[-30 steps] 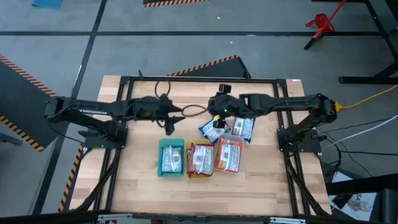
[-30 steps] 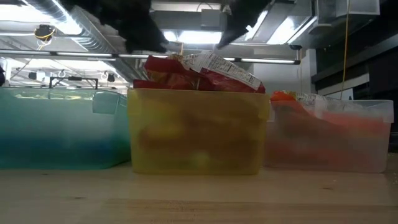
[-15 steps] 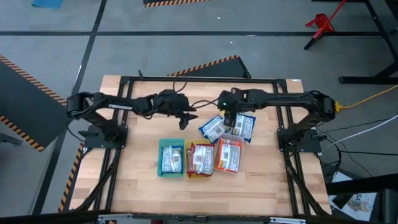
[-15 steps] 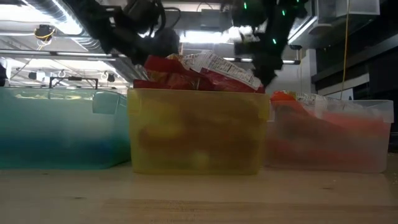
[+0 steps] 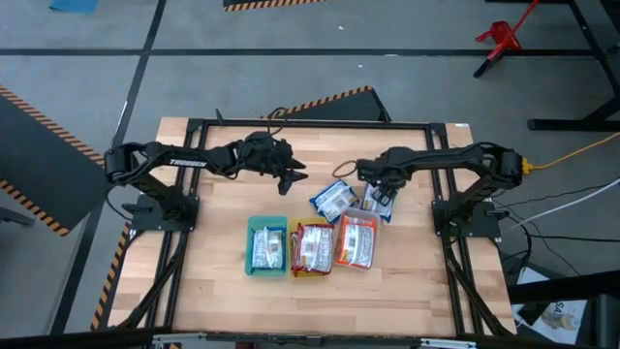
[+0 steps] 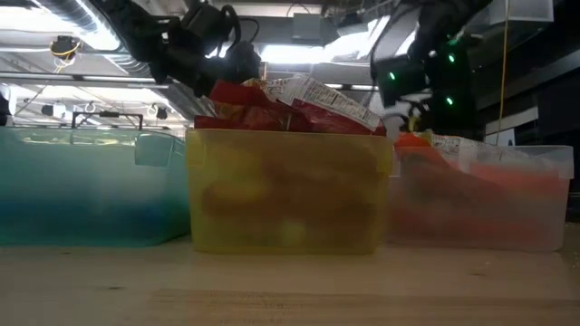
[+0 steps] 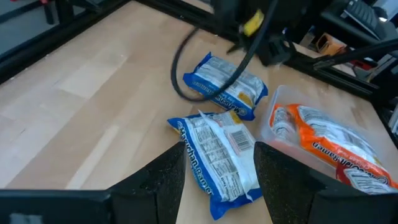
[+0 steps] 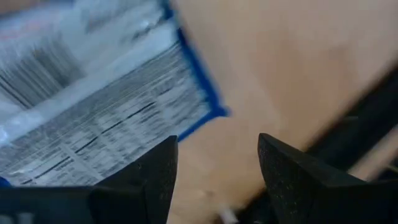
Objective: Sort Maruchan noodles
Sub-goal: Put the left blue noodle pack into the green bin
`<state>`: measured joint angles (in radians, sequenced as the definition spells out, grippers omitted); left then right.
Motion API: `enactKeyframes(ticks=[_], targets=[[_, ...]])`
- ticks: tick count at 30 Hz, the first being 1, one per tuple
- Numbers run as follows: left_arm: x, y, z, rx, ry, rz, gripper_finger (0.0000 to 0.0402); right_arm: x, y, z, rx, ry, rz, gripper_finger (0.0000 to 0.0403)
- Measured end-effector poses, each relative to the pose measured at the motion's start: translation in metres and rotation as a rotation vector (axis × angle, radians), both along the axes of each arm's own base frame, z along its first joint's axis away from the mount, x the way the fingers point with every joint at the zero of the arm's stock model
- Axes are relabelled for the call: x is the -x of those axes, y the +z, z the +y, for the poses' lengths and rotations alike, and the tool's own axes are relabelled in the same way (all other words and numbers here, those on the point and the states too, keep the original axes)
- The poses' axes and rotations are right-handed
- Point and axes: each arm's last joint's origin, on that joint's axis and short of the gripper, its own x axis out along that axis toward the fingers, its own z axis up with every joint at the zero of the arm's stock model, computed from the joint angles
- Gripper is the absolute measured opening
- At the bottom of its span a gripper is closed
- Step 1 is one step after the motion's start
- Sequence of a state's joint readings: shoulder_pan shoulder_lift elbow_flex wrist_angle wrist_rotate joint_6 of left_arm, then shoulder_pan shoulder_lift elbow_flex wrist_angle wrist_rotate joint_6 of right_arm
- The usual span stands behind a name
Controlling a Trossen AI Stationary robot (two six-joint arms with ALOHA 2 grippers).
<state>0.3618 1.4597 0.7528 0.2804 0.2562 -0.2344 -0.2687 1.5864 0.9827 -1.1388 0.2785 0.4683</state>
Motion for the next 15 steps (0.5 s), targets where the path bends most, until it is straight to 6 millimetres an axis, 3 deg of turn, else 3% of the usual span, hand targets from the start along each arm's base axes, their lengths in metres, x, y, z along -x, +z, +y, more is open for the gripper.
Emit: enactKeyframes(ticks=[3, 6, 10, 15], targets=[[0.000, 0.000, -0.001, 0.008, -0.016, -0.004, 0.0183, 0.005, -0.019, 0.004, -0.076, -0.013, -0.039, 0.0209], [0.000, 0.000, -0.001, 0.015, -0.030, -0.005, 0.0183, 0.008, -0.027, 0.007, -0.131, -0.021, -0.070, 0.0209], [0.000, 0.000, -0.001, 0.014, -0.029, -0.005, 0.0183, 0.001, -0.026, 0.005, -0.142, -0.010, -0.134, 0.0209], [0.000, 0.000, -0.001, 0.009, -0.017, -0.003, 0.0183, -0.023, -0.017, 0.001, -0.173, 0.081, -0.334, 0.0209]])
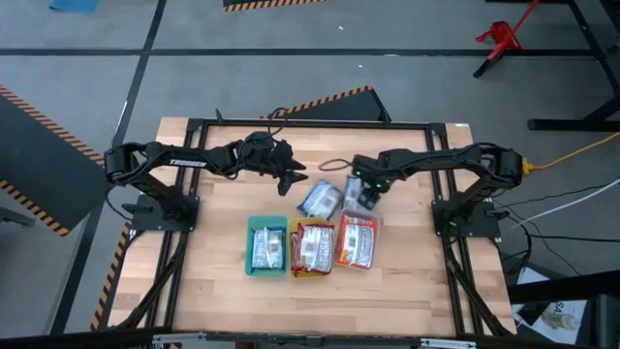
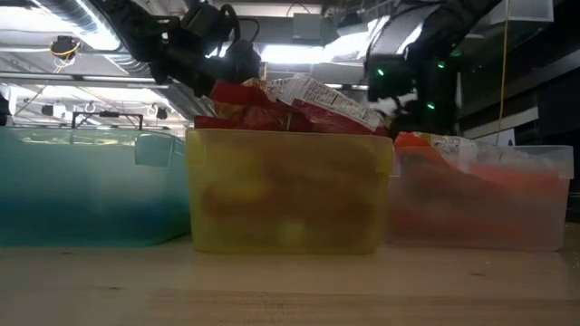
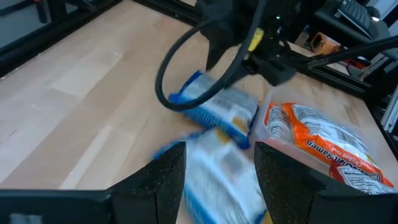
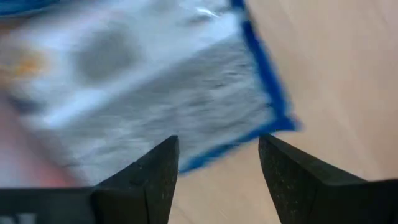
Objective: Sort Maruchan noodles
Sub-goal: Put the left blue noodle pack into the green bin
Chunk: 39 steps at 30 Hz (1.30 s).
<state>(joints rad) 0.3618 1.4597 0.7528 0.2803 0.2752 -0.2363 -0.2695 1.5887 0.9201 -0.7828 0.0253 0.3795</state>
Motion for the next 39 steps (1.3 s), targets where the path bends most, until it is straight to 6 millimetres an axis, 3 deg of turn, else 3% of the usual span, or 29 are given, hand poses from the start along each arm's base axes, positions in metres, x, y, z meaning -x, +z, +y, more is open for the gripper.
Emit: enactKeyframes(ticks=[6, 11, 16, 21, 32, 39], targets=[[0.000, 0.000, 0.001, -0.003, 0.005, 0.002, 0.0183, -0.037, 0.012, -0.007, 0.037, 0.138, -0.403, 0.0209], [0.004, -0.003, 0.007, -0.019, -0.007, 0.031, 0.0183, -0.056, 0.030, -0.014, 0.149, 0.232, -0.632, 0.0209], [0.017, -0.018, 0.012, -0.103, -0.096, 0.211, 0.0183, -0.064, 0.057, -0.016, 0.183, 0.320, -0.606, 0.0209], [0.023, -0.026, 0.011, -0.273, -0.177, 0.339, 0.0183, -0.064, 0.071, -0.016, 0.181, 0.350, -0.548, 0.0209], [0.020, -0.031, 0.005, -0.461, -0.260, 0.443, 0.0183, -0.062, 0.072, -0.016, 0.167, 0.351, -0.516, 0.0209], [-0.004, -0.022, 0.009, -0.466, -0.336, 0.518, 0.0183, -0.062, 0.071, -0.016, 0.166, 0.351, -0.510, 0.0209]])
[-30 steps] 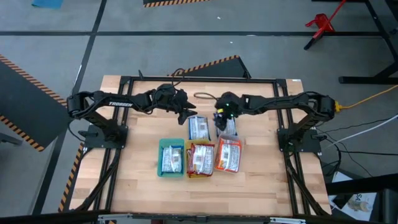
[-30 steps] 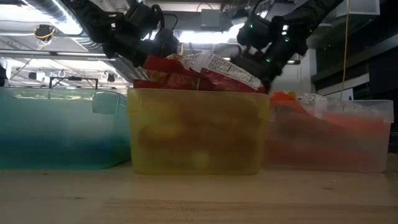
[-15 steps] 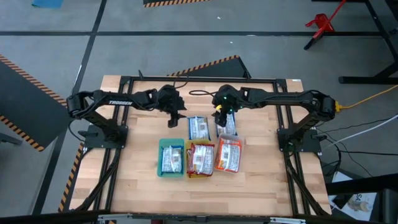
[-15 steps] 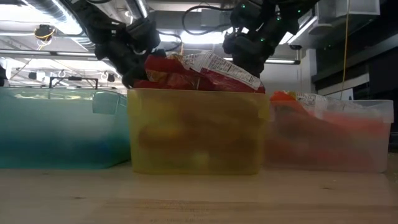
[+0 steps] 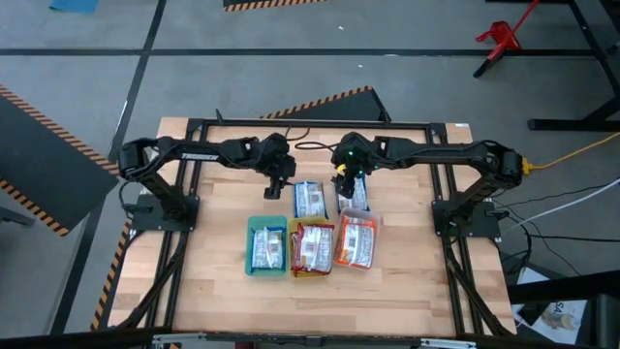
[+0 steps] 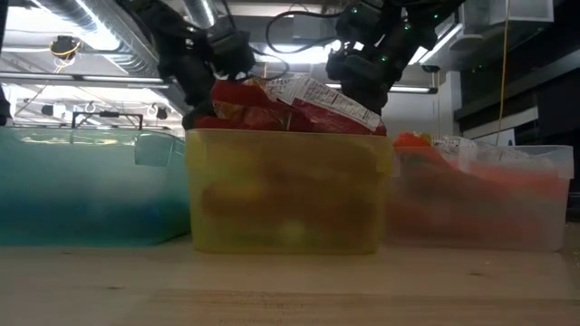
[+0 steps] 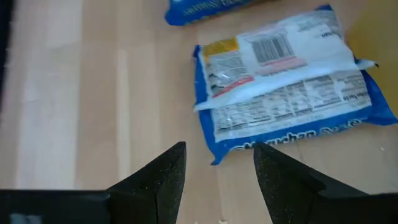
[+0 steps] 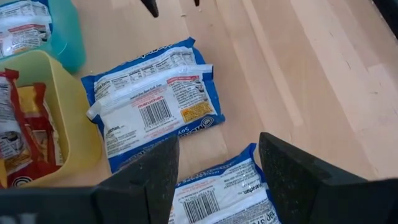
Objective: Sort Maruchan noodles
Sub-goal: Put the left blue noodle pack into the green bin
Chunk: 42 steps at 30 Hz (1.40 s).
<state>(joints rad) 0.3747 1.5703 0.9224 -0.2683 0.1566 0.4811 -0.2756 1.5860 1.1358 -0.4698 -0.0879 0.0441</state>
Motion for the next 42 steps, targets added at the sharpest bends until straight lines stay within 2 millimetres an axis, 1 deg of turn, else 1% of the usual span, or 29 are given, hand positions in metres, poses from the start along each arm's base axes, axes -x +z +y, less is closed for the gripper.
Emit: enactKeyframes(ticks=[2, 5, 9, 14, 17, 19, 21, 23, 26, 29, 32, 36, 42], targets=[[-0.005, -0.001, 0.001, 0.002, -0.020, 0.053, 0.0183, 0.001, 0.000, 0.000, -0.002, 0.001, 0.006, 0.0209], [-0.006, -0.012, 0.002, 0.006, -0.043, 0.142, 0.0183, 0.001, -0.001, 0.000, -0.004, 0.001, 0.011, 0.0209], [-0.011, -0.016, 0.003, 0.006, -0.066, 0.129, 0.0183, 0.001, -0.001, 0.000, -0.003, 0.002, 0.014, 0.0209], [-0.013, -0.020, 0.002, 0.027, -0.105, 0.129, 0.0183, 0.004, -0.002, 0.001, 0.003, 0.021, 0.049, 0.0209], [-0.014, -0.020, 0.002, 0.021, -0.121, 0.114, 0.0188, 0.010, -0.002, -0.003, 0.005, 0.029, 0.076, 0.0209], [-0.016, -0.019, 0.001, 0.014, -0.125, 0.098, 0.0198, 0.013, 0.003, -0.009, 0.003, 0.015, 0.055, 0.0209], [-0.017, -0.018, 0.001, 0.008, -0.127, 0.086, 0.0214, 0.021, 0.009, -0.017, -0.016, -0.005, 0.043, 0.0209], [-0.018, -0.018, -0.001, -0.005, -0.127, 0.088, 0.0232, 0.029, 0.019, -0.025, -0.031, -0.016, -0.004, 0.0209], [-0.019, -0.019, -0.003, -0.065, -0.128, 0.110, 0.0260, 0.044, 0.035, -0.034, -0.037, -0.048, -0.052, 0.0209], [-0.020, -0.019, -0.007, -0.126, -0.141, 0.130, 0.0280, 0.055, 0.047, -0.039, -0.019, -0.078, -0.094, 0.0209], [-0.022, -0.019, -0.012, -0.124, -0.148, 0.130, 0.0286, 0.060, 0.054, -0.039, -0.002, -0.088, -0.117, 0.0209], [-0.022, -0.019, -0.014, -0.102, -0.168, 0.123, 0.0285, 0.061, 0.056, -0.038, 0.015, -0.079, -0.120, 0.0209], [-0.022, -0.018, -0.007, -0.115, -0.141, 0.102, 0.0284, 0.061, 0.056, -0.037, 0.012, -0.070, -0.120, 0.0209]])
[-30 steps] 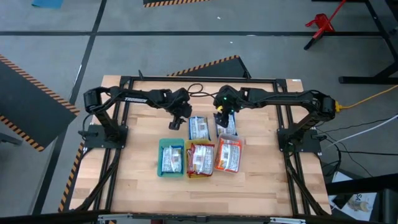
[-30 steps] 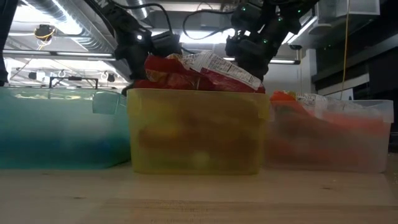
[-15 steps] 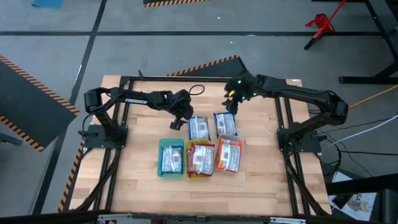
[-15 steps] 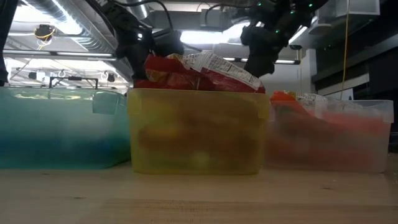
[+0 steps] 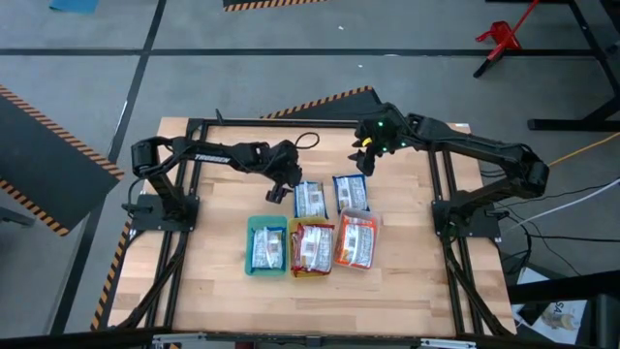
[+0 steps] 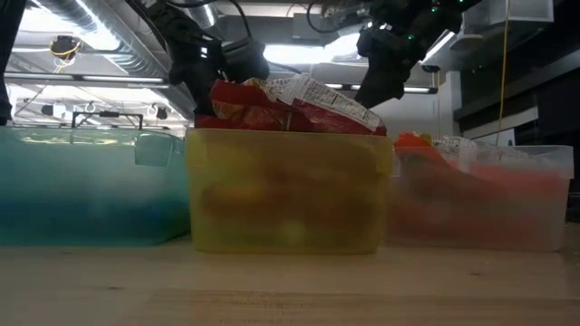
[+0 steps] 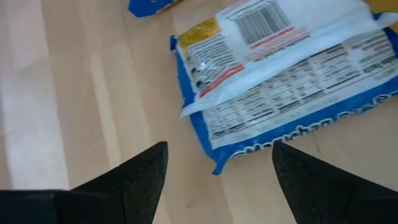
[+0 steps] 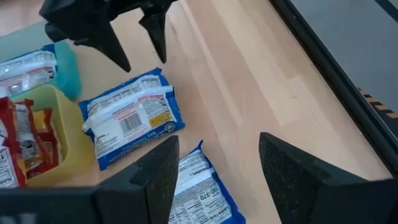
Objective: Sort Maruchan noodles
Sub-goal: Put the left blue noodle pack into the green bin
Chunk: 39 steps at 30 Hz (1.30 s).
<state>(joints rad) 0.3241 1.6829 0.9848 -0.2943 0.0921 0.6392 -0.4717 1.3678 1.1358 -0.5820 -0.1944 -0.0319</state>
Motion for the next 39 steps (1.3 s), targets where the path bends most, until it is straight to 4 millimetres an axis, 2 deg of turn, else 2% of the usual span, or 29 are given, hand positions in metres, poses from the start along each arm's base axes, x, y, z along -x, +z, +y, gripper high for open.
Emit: enactKeyframes(ticks=[13, 17, 26, 33, 39], targets=[[-0.001, 0.002, 0.002, 0.024, -0.026, -0.038, 0.0283, 0.001, -0.002, 0.001, 0.007, 0.019, 0.024, 0.0209], [-0.005, -0.009, 0.004, 0.031, -0.029, 0.004, 0.0283, 0.002, -0.002, 0.001, 0.005, 0.019, 0.027, 0.0209], [-0.031, -0.017, 0.004, -0.018, -0.026, 0.056, 0.0283, 0.003, -0.004, 0.002, -0.009, 0.019, 0.054, 0.0209], [-0.028, -0.023, 0.003, 0.030, -0.047, 0.114, 0.0283, 0.005, -0.005, 0.003, -0.019, 0.020, 0.074, 0.0209], [-0.023, -0.023, 0.002, -0.009, -0.067, 0.171, 0.0283, 0.005, -0.005, 0.003, -0.017, 0.023, 0.075, 0.0209]])
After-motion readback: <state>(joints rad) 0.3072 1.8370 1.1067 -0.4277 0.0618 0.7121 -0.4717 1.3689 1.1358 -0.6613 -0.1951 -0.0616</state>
